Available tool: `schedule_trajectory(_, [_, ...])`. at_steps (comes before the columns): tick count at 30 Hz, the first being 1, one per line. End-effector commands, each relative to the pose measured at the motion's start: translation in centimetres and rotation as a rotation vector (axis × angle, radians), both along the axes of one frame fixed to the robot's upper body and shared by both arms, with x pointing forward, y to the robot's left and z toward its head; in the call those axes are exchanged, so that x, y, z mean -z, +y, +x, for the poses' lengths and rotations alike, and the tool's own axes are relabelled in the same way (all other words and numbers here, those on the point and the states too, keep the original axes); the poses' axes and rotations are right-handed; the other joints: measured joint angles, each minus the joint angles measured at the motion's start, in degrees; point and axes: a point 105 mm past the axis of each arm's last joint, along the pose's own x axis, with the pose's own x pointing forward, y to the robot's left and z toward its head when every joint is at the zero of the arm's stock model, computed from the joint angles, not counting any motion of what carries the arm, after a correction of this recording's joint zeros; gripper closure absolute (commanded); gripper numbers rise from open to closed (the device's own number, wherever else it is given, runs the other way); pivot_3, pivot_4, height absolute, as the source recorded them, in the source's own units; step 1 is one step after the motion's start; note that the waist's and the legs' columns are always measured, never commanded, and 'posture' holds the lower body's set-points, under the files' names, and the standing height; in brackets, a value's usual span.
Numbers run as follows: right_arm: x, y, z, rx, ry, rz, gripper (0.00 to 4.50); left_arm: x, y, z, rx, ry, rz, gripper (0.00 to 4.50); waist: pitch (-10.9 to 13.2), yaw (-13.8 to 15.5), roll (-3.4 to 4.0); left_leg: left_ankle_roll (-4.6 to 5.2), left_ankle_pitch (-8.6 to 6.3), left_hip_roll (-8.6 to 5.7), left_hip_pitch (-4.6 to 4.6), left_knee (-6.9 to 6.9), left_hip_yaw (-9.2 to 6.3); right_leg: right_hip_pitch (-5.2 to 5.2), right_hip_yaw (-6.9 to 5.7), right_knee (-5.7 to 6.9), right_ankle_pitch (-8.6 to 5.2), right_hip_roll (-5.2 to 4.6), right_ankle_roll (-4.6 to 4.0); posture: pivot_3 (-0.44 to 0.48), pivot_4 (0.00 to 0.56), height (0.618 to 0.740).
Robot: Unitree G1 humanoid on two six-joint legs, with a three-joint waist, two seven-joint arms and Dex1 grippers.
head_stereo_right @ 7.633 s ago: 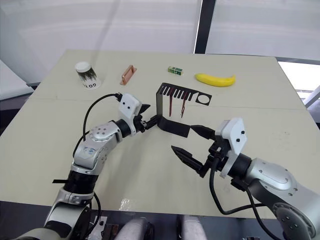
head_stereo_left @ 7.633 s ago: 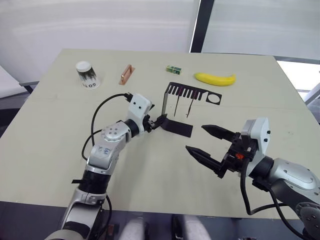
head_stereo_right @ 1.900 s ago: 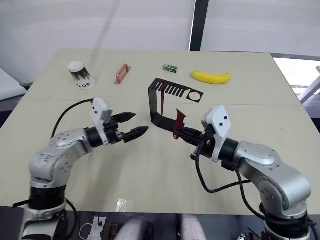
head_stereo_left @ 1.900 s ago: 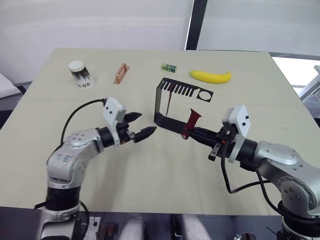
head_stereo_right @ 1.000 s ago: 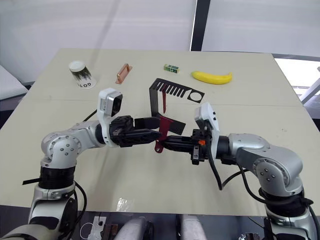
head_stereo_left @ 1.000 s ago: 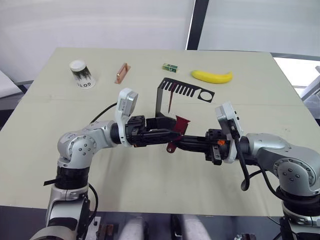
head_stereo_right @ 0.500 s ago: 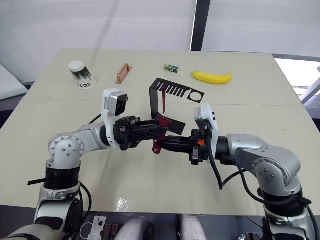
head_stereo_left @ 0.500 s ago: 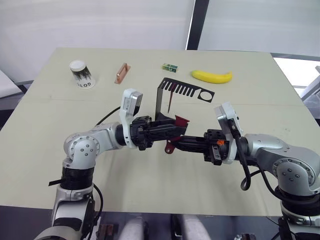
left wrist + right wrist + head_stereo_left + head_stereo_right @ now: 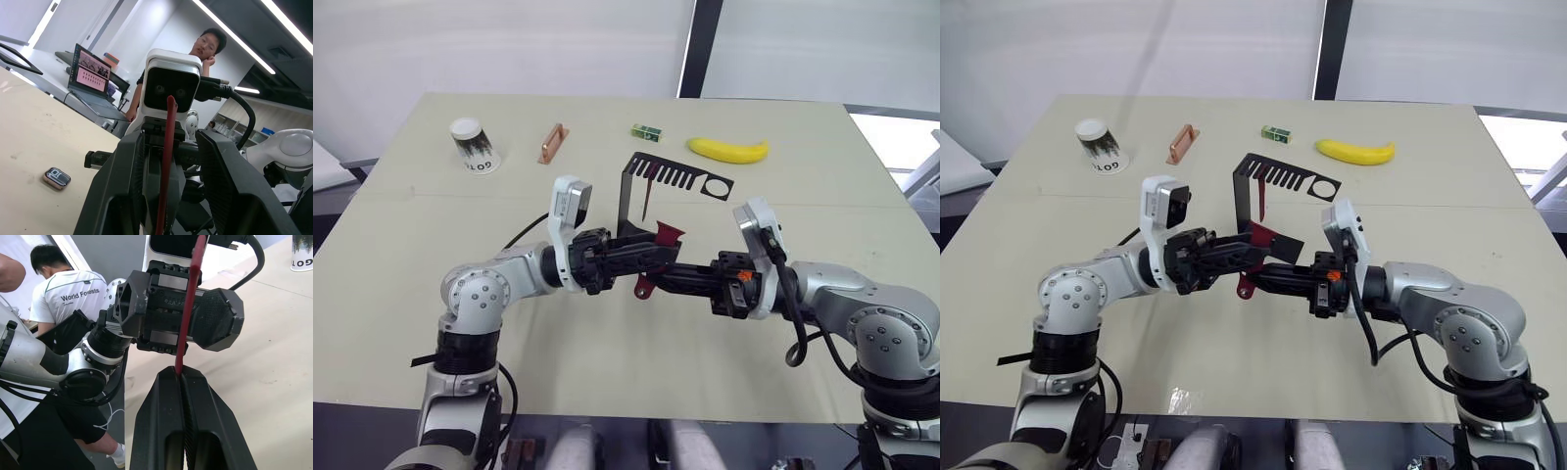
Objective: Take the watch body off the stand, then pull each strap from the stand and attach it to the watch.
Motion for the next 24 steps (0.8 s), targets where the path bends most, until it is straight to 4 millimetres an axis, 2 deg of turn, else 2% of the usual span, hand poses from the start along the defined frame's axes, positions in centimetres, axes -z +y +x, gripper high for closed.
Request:
schedule_trajectory(1, [-0.72, 0.03, -0.45, -0.013, -0.027, 0.008, 4.5, -0.89, 0.09, -0.51, 0.017, -0.03, -0.045, 2.68, 0.0, -0.02, 0.0, 0.0, 0.0, 0.0, 0.0, 0.0, 0.0, 0.0, 0.0, 0.0, 0.0, 0.0, 0.0, 0.0, 0.15, 0.74])
schedule_trajectory(22, [-1.0, 0.04, -0.43, -0.003, -0.012, 0.025, 4.5, -1.22, -0.02, -0.29, 0.007, -0.02, -0.066, 2.68, 0.0, 0.0, 0.0, 0.0, 0.0, 0.0, 0.0, 0.0, 0.0, 0.0, 0.0, 0.0, 0.0, 0.0, 0.0, 0.0, 0.15, 0.74])
schedule_trajectory(24, [-1.0, 0.04, -0.42, -0.002, -0.011, 0.025, 4.5, -1.27, -0.04, -0.28, 0.007, -0.018, -0.07, 3.24, 0.0, 0.01, 0.0, 0.0, 0.0, 0.0, 0.0, 0.0, 0.0, 0.0, 0.0, 0.0, 0.0, 0.0, 0.0, 0.0, 0.15, 0.74])
